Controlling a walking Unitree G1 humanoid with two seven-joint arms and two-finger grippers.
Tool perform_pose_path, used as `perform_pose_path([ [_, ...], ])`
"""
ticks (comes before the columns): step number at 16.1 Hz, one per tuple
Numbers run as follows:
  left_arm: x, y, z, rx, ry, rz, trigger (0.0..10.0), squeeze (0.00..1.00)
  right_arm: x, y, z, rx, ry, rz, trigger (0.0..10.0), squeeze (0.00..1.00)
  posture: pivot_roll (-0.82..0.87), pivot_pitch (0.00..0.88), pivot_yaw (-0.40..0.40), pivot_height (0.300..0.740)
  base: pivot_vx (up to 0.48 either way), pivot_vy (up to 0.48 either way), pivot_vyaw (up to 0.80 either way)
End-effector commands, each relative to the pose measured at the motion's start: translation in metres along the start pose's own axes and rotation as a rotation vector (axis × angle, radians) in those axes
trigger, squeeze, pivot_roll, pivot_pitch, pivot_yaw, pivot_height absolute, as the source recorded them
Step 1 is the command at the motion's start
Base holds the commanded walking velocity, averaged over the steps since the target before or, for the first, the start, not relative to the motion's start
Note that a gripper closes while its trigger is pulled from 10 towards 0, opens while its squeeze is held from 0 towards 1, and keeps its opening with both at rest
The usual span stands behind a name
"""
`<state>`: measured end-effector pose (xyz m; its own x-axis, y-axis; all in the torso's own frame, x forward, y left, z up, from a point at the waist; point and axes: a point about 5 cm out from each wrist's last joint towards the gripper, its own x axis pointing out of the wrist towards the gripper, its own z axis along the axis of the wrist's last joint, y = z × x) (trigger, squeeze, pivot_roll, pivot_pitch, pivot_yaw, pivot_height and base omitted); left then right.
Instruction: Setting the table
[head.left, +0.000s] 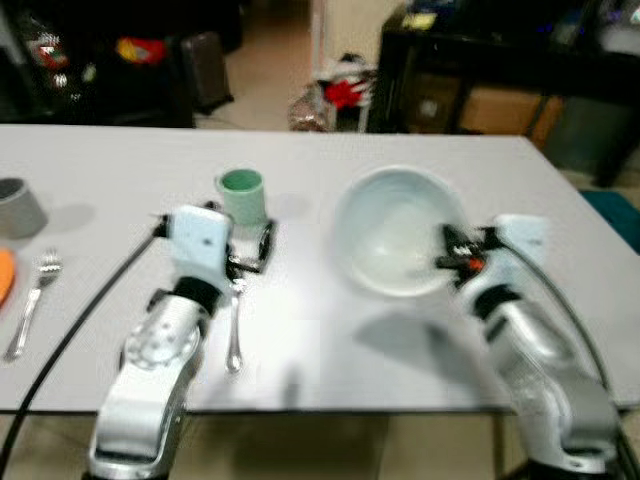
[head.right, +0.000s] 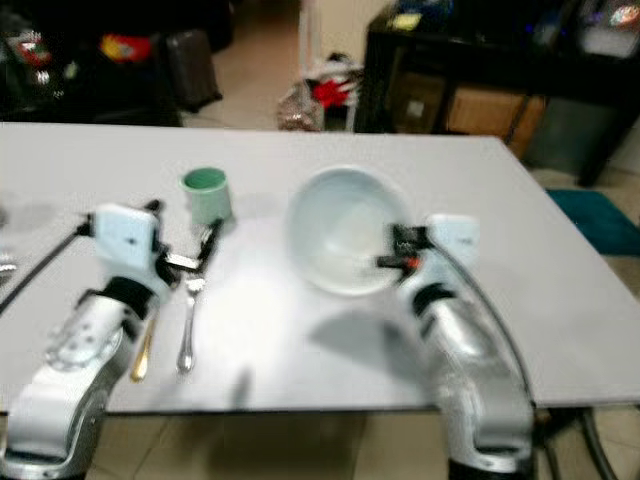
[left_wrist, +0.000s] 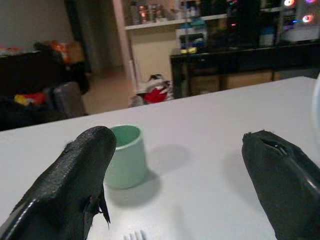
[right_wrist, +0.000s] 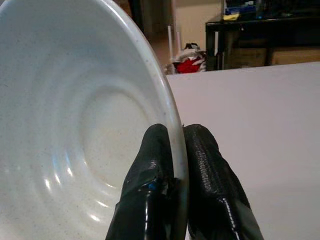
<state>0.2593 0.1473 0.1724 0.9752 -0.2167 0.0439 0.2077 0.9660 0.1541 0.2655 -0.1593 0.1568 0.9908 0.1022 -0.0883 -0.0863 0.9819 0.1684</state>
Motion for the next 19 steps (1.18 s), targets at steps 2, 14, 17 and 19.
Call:
perform_pose_path([
  [2,-0.002,0.008,0.002,0.014,0.002,0.026,10.0,0.0,0.002,0.013,0.004,0.014,-0.018,0.059,10.0,0.0,-0.04,0.0,-0.021,0.74,0.36,0.0,0.0],
  [14,-0.008,0.013,0.0,0.092,0.029,-0.038,10.0,0.0,0.06,-0.008,0.011,0.147,0.111,0.068,10.0,0.0,-0.01,0.023,0.02,0.74,0.087,0.0,0.0],
  [17,-0.006,0.008,0.0,0.107,0.037,-0.133,10.0,0.0,0.089,-0.008,0.017,0.177,0.245,0.122,10.0,0.0,-0.02,0.038,0.013,0.74,0.0,0.0,0.0],
  [19,-0.011,0.008,-0.002,0.112,0.057,-0.185,10.0,0.0,0.102,-0.012,0.017,0.222,0.301,0.118,10.0,0.0,-0.02,0.048,0.007,0.74,0.0,0.0,0.0],
])
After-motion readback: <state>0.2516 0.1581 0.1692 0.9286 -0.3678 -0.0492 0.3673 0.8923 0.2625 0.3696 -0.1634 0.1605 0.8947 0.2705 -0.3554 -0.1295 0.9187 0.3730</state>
